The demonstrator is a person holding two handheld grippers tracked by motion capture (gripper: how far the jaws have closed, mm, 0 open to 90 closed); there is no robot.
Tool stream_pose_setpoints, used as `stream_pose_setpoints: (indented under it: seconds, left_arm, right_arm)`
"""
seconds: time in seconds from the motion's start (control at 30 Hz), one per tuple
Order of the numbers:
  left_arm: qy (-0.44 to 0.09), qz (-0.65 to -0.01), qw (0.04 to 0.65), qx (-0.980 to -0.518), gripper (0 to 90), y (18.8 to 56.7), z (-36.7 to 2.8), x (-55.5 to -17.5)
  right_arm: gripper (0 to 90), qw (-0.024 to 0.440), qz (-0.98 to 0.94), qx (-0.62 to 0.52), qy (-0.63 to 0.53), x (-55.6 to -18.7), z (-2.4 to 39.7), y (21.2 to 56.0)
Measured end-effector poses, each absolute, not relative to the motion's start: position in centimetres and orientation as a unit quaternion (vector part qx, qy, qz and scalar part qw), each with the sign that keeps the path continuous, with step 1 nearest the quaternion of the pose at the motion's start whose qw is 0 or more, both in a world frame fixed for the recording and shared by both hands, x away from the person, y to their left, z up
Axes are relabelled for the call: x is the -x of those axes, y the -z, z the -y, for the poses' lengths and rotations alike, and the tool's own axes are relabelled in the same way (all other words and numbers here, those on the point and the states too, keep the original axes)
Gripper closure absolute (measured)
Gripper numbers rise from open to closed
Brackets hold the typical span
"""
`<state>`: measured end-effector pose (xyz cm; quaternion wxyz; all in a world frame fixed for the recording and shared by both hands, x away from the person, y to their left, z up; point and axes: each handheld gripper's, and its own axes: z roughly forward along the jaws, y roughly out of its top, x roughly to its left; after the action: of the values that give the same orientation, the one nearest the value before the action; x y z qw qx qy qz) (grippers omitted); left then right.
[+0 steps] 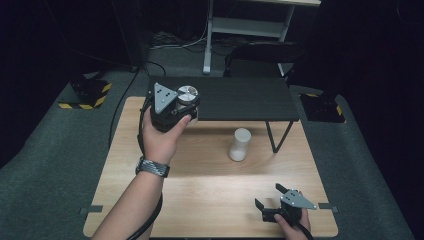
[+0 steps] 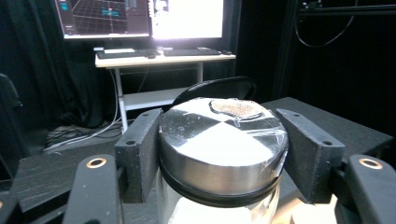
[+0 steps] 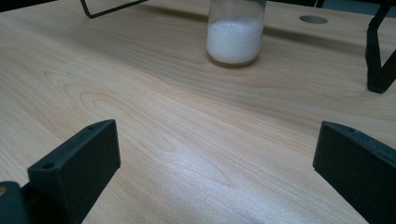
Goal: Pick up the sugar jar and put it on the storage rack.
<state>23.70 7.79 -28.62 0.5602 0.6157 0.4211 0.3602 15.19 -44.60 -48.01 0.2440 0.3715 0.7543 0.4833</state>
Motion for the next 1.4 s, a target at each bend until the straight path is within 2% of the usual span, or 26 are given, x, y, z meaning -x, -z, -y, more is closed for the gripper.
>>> stream_pose_setpoints:
  seconds: [0.73, 1.4]
  left_arm:
    - [-0.377, -0.438, 0.545, -0.608, 34.7, 29.4, -6.1, -29.0]
    - [-0.377, -0.444, 0.547, -0.602, 34.6, 30.5, -5.8, -30.1]
  right_arm:
    - [0.1, 0.242, -0.751, -0.369, -0.491, -15.1, 45.0, 48.2]
    - [0.1, 0.243, -0.75, -0.368, -0.494, -15.1, 45.1, 48.3]
